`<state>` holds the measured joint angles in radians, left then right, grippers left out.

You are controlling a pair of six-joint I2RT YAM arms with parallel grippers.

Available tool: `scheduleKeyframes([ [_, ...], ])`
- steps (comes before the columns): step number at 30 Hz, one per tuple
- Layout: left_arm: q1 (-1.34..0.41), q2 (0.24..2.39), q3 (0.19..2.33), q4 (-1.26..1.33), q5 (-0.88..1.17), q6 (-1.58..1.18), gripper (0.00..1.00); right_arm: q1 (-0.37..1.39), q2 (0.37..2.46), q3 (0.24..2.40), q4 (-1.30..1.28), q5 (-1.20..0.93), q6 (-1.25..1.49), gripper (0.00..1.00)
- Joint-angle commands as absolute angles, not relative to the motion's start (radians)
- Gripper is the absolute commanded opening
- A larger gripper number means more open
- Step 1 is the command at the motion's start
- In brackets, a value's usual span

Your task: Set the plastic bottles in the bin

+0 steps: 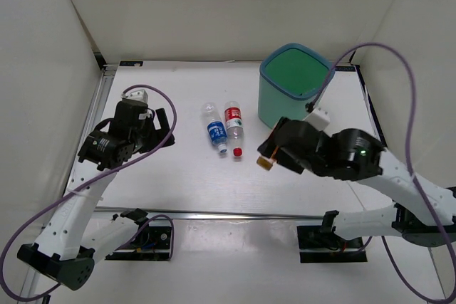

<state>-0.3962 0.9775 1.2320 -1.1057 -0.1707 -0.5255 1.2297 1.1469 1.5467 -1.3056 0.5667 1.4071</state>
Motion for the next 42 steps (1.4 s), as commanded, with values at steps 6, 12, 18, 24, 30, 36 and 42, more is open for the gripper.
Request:
scheduleKeyframes([
  [6,-0.394,0.969,1.216,-1.051,-0.16,-0.563,1.0,0.976,1.256,1.842,-1.005,0.818,0.768,0.29],
  [12,-0.394,0.969,1.226,-1.042,-0.16,-0.572,1.0,0.652,1.379,1.855,-0.81,0.617,0.628,0.26],
  [18,-0.394,0.96,1.226,-1.042,-0.169,-0.581,1.0,0.457,1.615,2.037,-0.798,0.528,0.565,0.24],
  [24,-0.394,0.942,1.235,-1.062,-0.207,-0.59,1.0,0.439,1.713,2.102,-0.819,0.503,0.502,0.64],
  [30,-0.394,0.942,1.235,-1.081,-0.249,-0.617,1.0,0.439,1.678,2.082,-0.876,0.603,0.567,1.0],
  [36,-0.385,0.962,1.217,-1.069,-0.32,-0.698,1.0,0.449,1.591,2.081,-0.911,0.618,0.552,1.0],
  [42,-0.316,1.023,1.132,-0.856,-0.318,-0.854,1.0,0.459,1.378,1.993,-0.985,0.373,0.609,1.0],
])
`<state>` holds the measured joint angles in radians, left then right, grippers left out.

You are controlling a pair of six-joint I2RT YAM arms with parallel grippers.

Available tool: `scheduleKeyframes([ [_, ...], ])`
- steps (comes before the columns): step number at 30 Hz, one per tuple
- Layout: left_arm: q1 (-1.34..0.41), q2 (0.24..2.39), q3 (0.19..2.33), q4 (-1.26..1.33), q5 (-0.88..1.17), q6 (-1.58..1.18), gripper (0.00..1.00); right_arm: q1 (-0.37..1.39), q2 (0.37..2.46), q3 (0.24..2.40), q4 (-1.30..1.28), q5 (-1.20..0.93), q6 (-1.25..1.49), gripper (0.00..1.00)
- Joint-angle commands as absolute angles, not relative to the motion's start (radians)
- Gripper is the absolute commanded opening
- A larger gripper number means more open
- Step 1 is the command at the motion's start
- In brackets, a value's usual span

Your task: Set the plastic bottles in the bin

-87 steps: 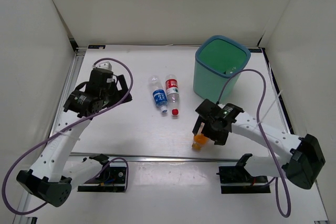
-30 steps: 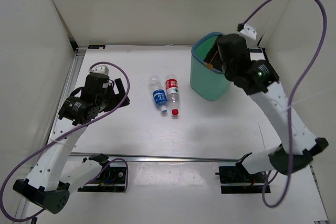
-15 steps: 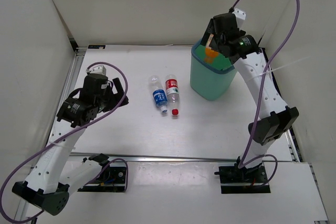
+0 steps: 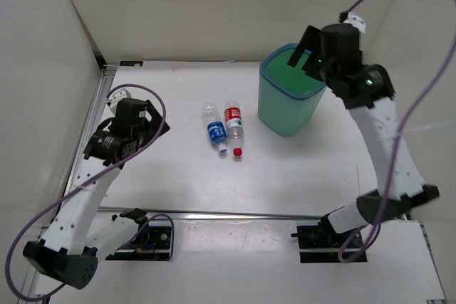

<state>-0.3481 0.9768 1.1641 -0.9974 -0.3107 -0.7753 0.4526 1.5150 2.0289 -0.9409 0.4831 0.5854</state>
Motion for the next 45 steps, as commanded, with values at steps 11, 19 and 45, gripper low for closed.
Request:
scheduleKeyframes([
  [11,-0.268,1.682,1.504,-0.67,0.211,-0.632,1.0,0.459,1.091,1.832,-1.155,0.206,0.629,1.0],
  [19,-0.311,1.954,1.69,-0.684,0.307,-0.542,1.0,0.426,1.069,1.923,-1.152,0.164,0.503,1.0],
  [45,-0.334,2.16,1.717,-0.707,0.198,-0.589,0.49,0.394,1.086,2.025,-1.25,0.233,0.534,1.0],
])
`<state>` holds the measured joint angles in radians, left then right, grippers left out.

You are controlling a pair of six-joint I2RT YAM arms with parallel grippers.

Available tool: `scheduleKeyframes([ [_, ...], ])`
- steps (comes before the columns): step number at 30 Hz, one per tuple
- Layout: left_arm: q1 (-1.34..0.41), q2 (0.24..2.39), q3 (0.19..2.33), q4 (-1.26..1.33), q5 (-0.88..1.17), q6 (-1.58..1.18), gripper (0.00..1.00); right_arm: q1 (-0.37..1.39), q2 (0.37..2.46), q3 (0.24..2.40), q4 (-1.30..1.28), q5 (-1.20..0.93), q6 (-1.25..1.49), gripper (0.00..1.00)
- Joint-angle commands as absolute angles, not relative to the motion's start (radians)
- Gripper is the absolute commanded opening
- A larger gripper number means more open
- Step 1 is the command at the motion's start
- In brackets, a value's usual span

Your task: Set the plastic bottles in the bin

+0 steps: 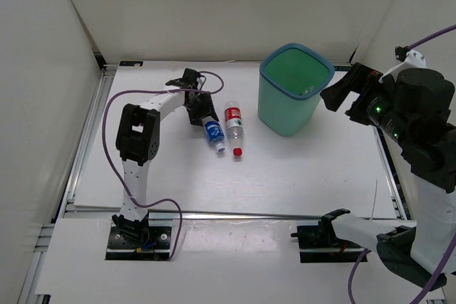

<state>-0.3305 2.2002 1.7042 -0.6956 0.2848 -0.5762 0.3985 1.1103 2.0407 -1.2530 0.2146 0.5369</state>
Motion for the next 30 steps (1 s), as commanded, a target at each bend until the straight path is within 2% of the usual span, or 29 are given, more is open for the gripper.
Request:
scheduleKeyframes([
  [1,-0.325,2.114,1.717,-0.716,0.178,-0.601,0.49,0.394,1.086,2.014,-1.25,0.233,0.534,1.0],
  [7,-0.291,1.921,1.778,-0.735,0.079,-0.624,0.48,0.394,1.086,1.962,-1.195,0.224,0.512,1.0],
  [11,-0.282,1.871,1.995,-0.744,0.037,-0.656,0.48,0.394,1.086,1.931,-1.169,0.213,0.503,1.0],
  [12,-0.282,1.871,2.126,-0.744,0.052,-0.669,0.48,0.394,1.086,1.931,-1.16,0.213,0.494,1.0],
  [15,-0.282,1.982,2.419,-0.744,0.155,-0.736,0.48,0.394,1.068,1.908,-1.16,0.267,0.503,1.0],
  [17,-0.282,2.031,2.505,-0.681,0.249,-0.822,0.49,0.394,1.048,1.908,-1.16,0.319,0.541,1.0],
  [23,-0.356,2.157,2.565,-0.437,0.481,-0.976,0.55,0.394,0.936,1.841,-1.094,0.504,0.555,1.0],
  [27,-0.428,2.235,2.615,-0.322,0.505,-1.011,0.6,0.394,0.913,1.83,-1.068,0.526,0.483,1.0],
  [30,-0.478,2.235,2.54,-0.194,0.477,-1.028,0.65,0.394,0.913,1.858,-1.091,0.526,0.474,1.0],
])
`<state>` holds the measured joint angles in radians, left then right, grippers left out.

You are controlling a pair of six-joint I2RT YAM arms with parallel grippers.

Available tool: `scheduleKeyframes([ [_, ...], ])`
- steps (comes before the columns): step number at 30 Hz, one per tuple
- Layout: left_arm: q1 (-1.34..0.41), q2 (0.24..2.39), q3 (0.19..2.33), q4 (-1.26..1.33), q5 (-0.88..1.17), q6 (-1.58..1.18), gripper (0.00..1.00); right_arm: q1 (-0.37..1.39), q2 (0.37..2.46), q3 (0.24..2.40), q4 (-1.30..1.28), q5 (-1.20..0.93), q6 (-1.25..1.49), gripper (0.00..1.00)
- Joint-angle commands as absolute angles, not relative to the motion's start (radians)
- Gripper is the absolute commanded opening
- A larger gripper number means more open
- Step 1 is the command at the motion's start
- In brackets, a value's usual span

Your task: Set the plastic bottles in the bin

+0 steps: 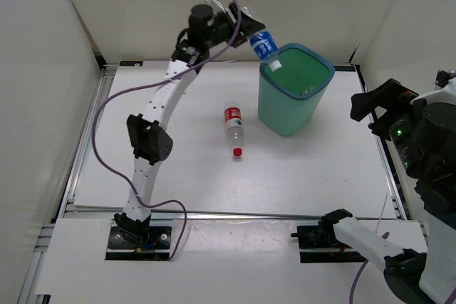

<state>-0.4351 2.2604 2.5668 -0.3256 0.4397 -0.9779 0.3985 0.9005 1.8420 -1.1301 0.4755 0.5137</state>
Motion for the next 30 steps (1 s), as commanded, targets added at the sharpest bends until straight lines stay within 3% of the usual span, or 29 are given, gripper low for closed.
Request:
scheduleKeyframes([
  [1,-0.488,2.256,2.54,-0.171,0.477,-1.037,0.65,0.394,0.913,1.858,-1.091,0.526,0.474,1.0],
  [12,-0.558,2.356,2.559,-0.052,0.446,-1.118,0.66,0.394,0.913,1.907,-1.143,0.526,0.544,1.0],
  [14,-0.558,2.356,2.559,-0.042,0.437,-1.118,0.84,0.394,0.904,1.907,-1.152,0.526,0.545,1.0],
  [18,-0.558,2.347,2.549,-0.041,0.437,-1.118,1.0,0.394,0.894,1.898,-1.163,0.535,0.563,1.0],
  [26,-0.537,2.28,2.504,-0.032,0.468,-1.083,1.0,0.394,0.913,1.888,-1.143,0.514,0.563,1.0],
  [30,-0.401,2.034,2.231,-0.072,0.36,-1.008,1.0,0.394,0.922,1.878,-1.134,0.514,0.563,1.0],
])
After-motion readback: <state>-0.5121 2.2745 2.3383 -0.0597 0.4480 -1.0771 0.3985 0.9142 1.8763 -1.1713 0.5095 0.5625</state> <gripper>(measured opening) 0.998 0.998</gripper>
